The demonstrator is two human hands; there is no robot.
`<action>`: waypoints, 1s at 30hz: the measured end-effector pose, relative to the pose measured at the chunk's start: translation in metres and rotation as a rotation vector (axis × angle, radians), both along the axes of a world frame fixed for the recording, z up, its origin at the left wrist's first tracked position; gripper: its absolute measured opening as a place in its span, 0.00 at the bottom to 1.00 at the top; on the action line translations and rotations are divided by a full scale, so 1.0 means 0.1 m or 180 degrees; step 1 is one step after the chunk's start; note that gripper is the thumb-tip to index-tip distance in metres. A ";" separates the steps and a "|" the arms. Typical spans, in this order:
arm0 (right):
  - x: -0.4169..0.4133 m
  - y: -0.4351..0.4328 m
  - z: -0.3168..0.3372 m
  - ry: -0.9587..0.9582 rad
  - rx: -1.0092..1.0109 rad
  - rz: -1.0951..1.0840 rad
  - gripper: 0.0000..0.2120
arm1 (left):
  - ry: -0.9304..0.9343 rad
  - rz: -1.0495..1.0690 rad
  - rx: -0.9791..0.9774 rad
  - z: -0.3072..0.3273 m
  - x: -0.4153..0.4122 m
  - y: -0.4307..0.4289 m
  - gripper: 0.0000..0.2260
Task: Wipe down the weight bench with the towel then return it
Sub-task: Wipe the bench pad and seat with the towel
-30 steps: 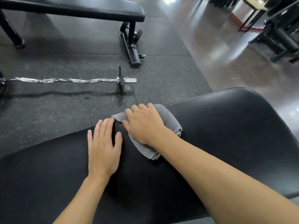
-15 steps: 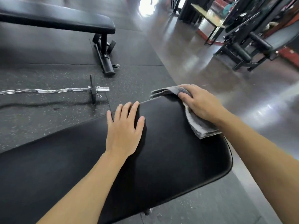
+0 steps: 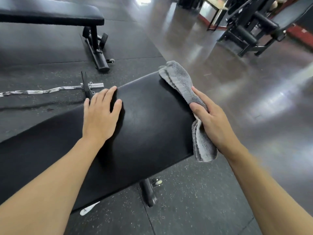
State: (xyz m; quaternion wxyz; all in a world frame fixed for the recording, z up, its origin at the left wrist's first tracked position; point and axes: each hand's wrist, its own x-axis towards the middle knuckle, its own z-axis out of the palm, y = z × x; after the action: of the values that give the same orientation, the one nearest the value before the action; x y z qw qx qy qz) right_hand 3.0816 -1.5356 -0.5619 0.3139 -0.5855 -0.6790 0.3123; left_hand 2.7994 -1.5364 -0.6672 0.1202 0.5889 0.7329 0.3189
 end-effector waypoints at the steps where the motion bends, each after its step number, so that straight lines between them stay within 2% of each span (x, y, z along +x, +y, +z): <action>1: 0.01 -0.11 -0.05 0.0089 0.0107 -0.0136 0.22 | 0.0017 0.0003 0.0004 0.00 0.00 0.00 0.23; 6: -0.09 -0.71 -0.52 0.0499 0.1052 -0.0632 0.21 | -0.0035 -0.0004 0.0028 -0.01 0.00 0.00 0.22; 11: -0.34 -1.08 -1.08 0.0214 0.1786 -0.0556 0.29 | -0.0041 -0.0014 -0.0041 -0.02 0.02 0.00 0.23; 13: -0.36 -1.11 -1.22 -0.0188 0.1966 -0.0347 0.31 | 0.0019 -0.0049 -0.0019 -0.03 0.00 0.00 0.24; 17: -0.05 -1.16 -1.35 -0.2025 0.2566 0.0161 0.30 | -0.0004 -0.0107 0.0039 -0.06 -0.03 0.01 0.24; 19: 0.14 -1.07 -1.21 -0.2575 0.2852 0.0250 0.29 | -0.0020 -0.0129 0.0058 -0.08 -0.05 0.01 0.24; 24: 0.20 -0.72 -0.73 -0.3077 0.3063 0.1360 0.37 | 0.0018 -0.0303 0.0017 -0.12 -0.11 -0.02 0.25; 30: -0.21 -0.80 -0.69 -0.3230 0.2980 0.1915 0.31 | 0.0076 -0.0427 0.0047 -0.22 -0.20 -0.17 0.25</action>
State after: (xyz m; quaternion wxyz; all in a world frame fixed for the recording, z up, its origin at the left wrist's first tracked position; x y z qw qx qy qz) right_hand 3.0610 -1.6160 -0.6307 0.0798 -0.2522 -0.9328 -0.2449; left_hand 2.7790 -1.5533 -0.6892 0.1282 0.6413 0.6908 0.3084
